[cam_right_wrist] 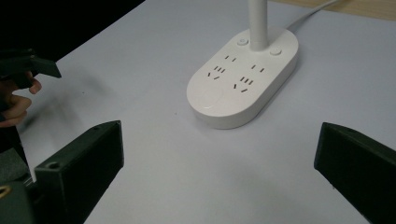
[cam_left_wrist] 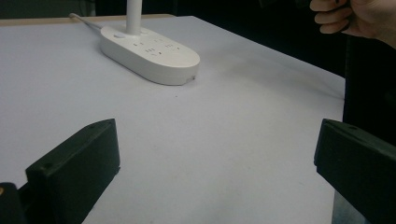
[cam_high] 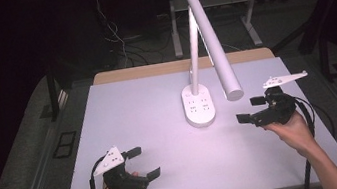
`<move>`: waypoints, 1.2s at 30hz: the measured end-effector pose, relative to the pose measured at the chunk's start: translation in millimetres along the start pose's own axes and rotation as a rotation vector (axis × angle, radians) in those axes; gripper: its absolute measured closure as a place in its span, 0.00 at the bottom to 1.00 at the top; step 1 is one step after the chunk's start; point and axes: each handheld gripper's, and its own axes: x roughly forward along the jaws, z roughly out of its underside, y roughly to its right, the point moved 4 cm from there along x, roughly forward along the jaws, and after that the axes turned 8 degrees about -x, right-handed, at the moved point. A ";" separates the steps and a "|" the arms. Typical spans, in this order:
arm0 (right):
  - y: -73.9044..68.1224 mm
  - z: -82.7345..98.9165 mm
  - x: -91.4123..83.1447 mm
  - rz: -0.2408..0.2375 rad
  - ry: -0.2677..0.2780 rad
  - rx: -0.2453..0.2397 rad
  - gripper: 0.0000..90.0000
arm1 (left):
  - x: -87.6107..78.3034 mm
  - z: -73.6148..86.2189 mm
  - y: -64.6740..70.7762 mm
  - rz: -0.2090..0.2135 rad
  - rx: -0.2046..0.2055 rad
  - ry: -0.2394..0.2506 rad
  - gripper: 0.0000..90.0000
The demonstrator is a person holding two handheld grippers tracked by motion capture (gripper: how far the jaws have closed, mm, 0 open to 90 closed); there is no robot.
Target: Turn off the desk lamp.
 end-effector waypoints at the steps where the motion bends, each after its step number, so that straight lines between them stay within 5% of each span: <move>1: 0.8 -1.5 0.5 0.000 -0.003 -0.005 0.02 | -0.1 -0.1 -0.2 0.000 0.001 0.001 0.00; 36: 37.5 -49.8 45.4 0.021 -0.068 -0.021 0.02 | -2.4 -0.6 -0.8 0.006 0.000 0.005 0.00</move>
